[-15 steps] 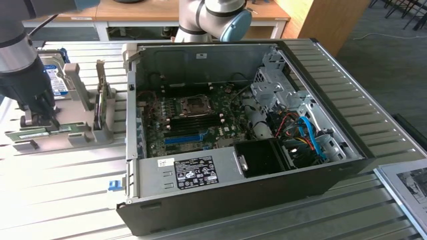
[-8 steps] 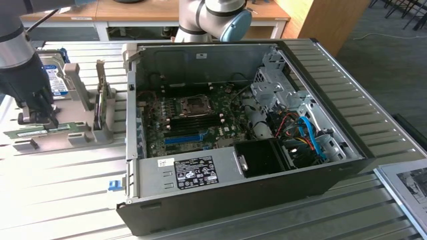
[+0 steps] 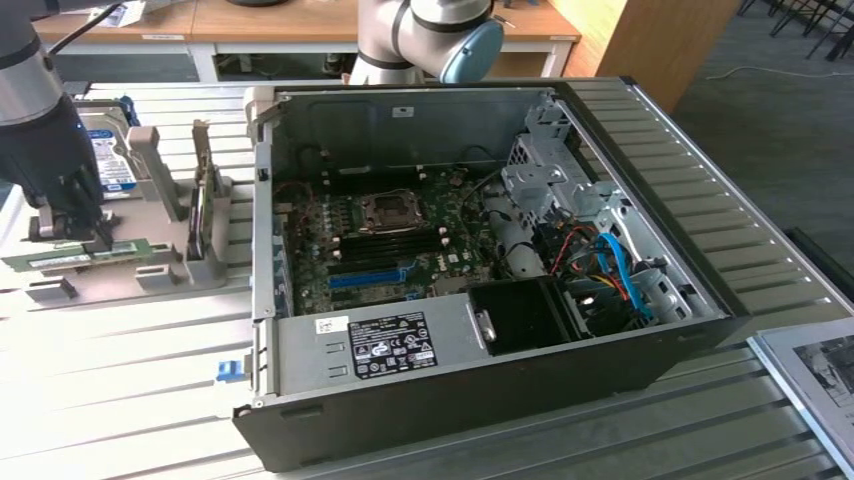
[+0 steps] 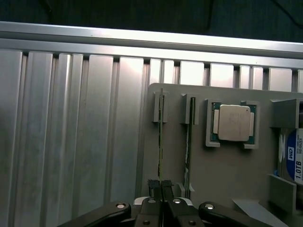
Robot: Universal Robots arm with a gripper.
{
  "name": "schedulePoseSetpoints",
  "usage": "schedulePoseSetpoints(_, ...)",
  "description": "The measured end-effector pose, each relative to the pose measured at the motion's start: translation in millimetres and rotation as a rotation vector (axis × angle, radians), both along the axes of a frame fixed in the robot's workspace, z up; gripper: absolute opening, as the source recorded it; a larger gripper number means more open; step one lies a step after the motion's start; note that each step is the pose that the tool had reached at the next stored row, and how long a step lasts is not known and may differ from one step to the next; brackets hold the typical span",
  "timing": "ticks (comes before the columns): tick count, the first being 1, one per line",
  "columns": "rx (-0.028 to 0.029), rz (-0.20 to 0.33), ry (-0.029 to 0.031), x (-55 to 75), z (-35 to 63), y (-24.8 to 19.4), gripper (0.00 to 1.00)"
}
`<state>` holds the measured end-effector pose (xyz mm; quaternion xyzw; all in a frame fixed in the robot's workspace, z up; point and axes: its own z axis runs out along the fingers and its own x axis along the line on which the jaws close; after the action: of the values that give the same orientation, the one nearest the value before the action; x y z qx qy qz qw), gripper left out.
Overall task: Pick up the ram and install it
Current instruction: 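Pick up the ram and move it above insertion slot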
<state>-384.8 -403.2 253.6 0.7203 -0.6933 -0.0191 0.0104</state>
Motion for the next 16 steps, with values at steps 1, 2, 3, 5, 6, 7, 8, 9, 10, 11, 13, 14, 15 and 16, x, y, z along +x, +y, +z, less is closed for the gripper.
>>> schedulePoseSetpoints(1, -0.0001, -0.001, 0.0001, 0.0, 1.4, 0.0, 0.12)
schedulePoseSetpoints(2, -0.0001, -0.001, 0.0001, 0.0, 2.7, 0.0, 0.12)
schedulePoseSetpoints(3, 0.0, -0.001, 0.0001, 0.0, 4.0, 0.0, 0.12)
schedulePoseSetpoints(5, -0.0001, -0.002, 0.0001, 0.0, 6.5, 0.0, 0.12)
schedulePoseSetpoints(6, 0.0, -0.002, 0.0001, 0.0, 7.8, 0.0, 0.12)
schedulePoseSetpoints(7, 0.0, -0.003, 0.0, 0.0, 9.2, 0.0, 0.12)
schedulePoseSetpoints(8, -0.0001, -0.003, 0.0001, 0.0, 10.7, 0.0, 0.12)
schedulePoseSetpoints(9, 0.0, -0.004, 0.0001, 0.0, 12.4, 0.0, 0.12)
schedulePoseSetpoints(10, 0.0, -0.004, 0.0001, 0.0, 14.0, 0.0, 0.12)
schedulePoseSetpoints(11, 0.0, -0.004, 0.0, 0.0, 15.7, 0.0, 0.12)
schedulePoseSetpoints(13, 0.0, -0.005, 0.0, 0.0, 19.4, 0.0, 0.12)
schedulePoseSetpoints(14, 0.0, -0.005, 0.0, 0.0, 21.2, 0.0, 0.12)
schedulePoseSetpoints(15, 0.0, -0.005, 0.0, 0.0, 23.3, 0.0, 0.12)
schedulePoseSetpoints(16, 0.0, -0.006, 0.0, 0.0, 24.9, 0.0, 0.12)
